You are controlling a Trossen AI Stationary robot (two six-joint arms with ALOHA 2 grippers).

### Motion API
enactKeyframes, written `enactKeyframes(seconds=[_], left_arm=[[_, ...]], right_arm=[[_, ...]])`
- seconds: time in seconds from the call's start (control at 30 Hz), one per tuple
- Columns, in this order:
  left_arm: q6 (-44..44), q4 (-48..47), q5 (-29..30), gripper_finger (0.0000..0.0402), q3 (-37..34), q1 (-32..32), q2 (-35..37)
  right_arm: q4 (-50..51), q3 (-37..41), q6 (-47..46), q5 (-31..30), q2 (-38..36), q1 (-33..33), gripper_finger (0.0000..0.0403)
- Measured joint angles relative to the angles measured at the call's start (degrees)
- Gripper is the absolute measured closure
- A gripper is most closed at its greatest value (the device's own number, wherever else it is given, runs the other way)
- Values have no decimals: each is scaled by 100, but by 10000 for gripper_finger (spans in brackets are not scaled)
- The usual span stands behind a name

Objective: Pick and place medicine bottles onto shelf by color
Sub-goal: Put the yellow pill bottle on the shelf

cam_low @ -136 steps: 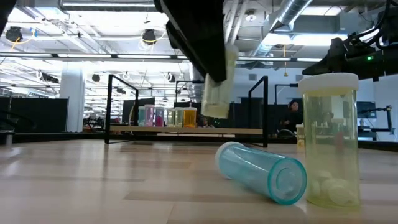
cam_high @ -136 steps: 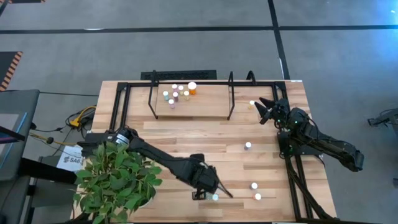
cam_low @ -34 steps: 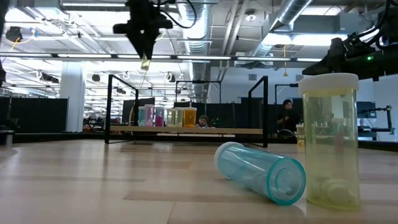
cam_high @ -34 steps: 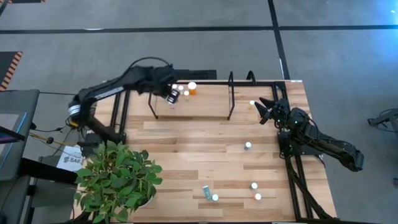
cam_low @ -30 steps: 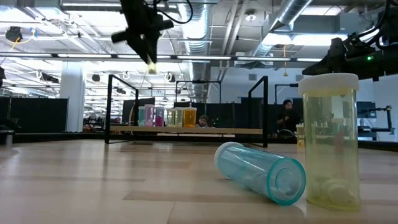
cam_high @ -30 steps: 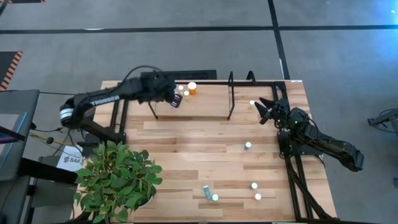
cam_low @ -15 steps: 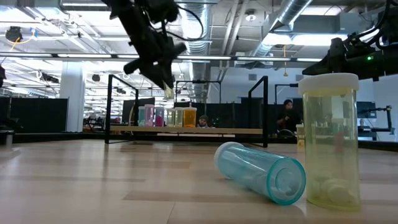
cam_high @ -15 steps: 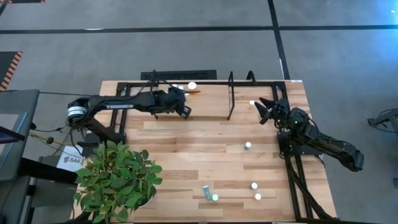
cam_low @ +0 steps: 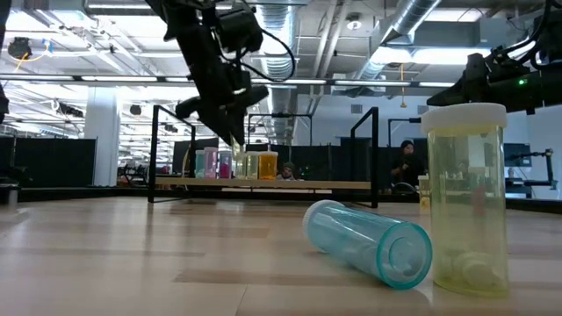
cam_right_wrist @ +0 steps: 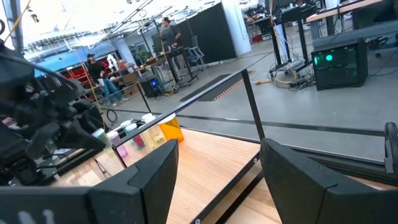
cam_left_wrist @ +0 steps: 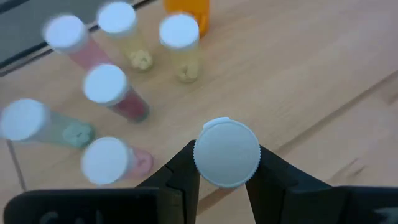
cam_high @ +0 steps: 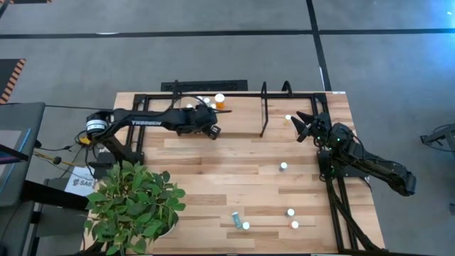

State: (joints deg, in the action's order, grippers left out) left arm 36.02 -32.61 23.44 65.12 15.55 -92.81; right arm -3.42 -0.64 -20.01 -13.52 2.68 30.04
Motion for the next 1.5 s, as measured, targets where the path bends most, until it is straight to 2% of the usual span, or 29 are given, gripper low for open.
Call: enactKeyframes(seconds=[0.37, 1.5], left_arm=[[-22, -84, 42, 284, -13, -57, -303], [347, 128, 400, 283, -17, -11, -482]], right_arm=[[2, 0, 0, 2, 16, -1, 154], [0, 0, 2, 2, 33, 0, 154]])
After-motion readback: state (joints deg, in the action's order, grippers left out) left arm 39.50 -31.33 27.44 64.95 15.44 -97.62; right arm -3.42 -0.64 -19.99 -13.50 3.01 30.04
